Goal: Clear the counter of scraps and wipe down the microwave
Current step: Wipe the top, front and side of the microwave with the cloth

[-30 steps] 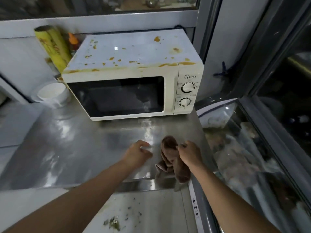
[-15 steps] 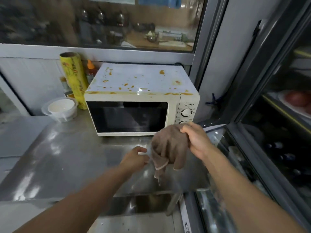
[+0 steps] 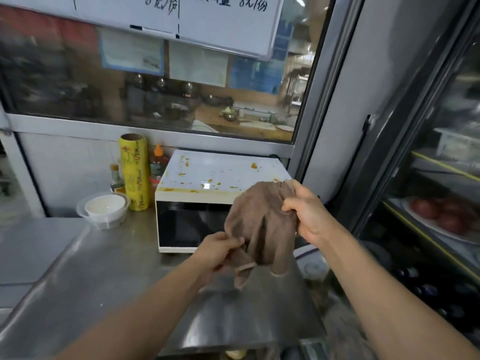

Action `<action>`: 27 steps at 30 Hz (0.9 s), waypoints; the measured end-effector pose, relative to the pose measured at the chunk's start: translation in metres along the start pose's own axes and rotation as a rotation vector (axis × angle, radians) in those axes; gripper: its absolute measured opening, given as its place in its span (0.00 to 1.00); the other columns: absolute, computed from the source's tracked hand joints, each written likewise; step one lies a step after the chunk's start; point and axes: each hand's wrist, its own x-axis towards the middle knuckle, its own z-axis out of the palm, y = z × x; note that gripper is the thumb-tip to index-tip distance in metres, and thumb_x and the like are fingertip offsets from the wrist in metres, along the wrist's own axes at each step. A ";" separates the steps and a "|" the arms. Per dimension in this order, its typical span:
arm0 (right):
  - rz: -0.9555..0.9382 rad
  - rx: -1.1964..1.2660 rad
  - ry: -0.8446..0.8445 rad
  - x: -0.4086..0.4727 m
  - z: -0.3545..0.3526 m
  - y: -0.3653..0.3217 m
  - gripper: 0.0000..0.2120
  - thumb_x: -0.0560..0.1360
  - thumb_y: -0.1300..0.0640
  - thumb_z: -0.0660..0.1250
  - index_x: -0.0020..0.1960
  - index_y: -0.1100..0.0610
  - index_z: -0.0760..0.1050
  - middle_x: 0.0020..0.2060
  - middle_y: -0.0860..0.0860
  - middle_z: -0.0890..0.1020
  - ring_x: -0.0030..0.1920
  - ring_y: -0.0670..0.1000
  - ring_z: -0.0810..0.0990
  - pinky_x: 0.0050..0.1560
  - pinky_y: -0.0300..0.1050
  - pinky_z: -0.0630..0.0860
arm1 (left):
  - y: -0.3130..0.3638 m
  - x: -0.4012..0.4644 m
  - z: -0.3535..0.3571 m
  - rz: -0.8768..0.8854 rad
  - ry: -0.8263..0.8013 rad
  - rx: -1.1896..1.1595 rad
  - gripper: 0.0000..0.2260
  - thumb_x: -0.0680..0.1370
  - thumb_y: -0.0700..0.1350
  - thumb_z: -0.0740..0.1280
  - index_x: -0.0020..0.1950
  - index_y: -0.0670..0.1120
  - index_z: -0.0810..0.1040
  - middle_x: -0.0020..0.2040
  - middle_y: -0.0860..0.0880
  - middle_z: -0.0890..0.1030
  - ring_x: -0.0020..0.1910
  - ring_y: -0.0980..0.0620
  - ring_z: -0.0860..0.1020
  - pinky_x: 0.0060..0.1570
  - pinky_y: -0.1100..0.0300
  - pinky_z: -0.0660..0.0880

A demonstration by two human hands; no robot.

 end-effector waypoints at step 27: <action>0.111 -0.537 0.159 -0.029 -0.017 0.007 0.19 0.65 0.70 0.75 0.53 0.57 0.80 0.50 0.51 0.79 0.49 0.50 0.79 0.52 0.42 0.76 | 0.069 -0.012 -0.097 0.400 0.285 0.647 0.13 0.67 0.33 0.73 0.50 0.44 0.80 0.42 0.49 0.76 0.38 0.55 0.74 0.36 0.66 0.69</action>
